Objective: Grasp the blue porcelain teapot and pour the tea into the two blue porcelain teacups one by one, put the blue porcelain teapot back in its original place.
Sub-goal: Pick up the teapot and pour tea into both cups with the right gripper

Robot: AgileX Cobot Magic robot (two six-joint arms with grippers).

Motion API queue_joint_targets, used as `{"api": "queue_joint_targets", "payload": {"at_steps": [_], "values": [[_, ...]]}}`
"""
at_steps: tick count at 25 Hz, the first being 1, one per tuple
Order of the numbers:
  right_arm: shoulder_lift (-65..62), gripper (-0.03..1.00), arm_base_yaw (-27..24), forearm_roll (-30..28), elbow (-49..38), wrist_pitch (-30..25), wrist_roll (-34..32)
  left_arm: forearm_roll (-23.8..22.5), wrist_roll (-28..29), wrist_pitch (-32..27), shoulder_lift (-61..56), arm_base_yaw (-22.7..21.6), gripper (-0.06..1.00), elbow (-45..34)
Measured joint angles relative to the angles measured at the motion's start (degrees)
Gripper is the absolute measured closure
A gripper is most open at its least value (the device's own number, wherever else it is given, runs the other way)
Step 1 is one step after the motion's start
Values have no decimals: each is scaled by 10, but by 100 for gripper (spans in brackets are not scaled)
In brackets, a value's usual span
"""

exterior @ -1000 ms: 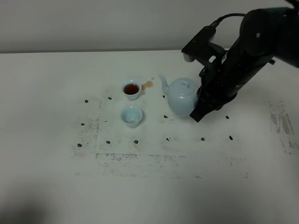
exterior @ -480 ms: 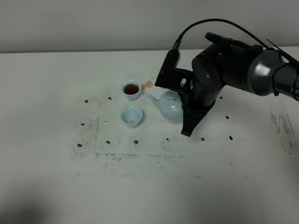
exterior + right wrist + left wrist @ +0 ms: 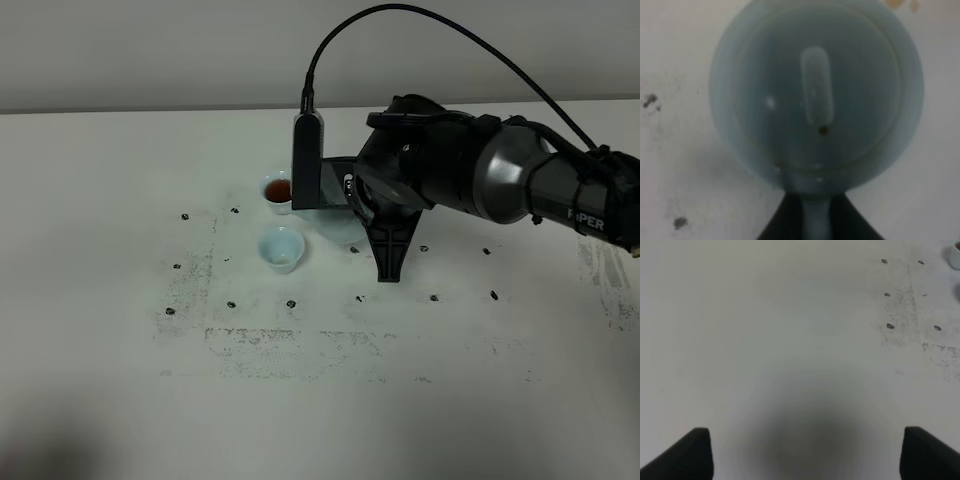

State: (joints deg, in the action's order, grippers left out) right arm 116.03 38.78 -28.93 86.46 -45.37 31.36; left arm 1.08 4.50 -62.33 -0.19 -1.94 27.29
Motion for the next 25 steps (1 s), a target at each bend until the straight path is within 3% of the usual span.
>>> {"api": "queue_joint_targets", "payload": {"at_steps": [12,25], "values": [[25,92,10,-77,0,47,29,0,0,0,0,0,22,0],[25,92,10,-155,0,49,31,0,0,0,0,0,22,0]]}}
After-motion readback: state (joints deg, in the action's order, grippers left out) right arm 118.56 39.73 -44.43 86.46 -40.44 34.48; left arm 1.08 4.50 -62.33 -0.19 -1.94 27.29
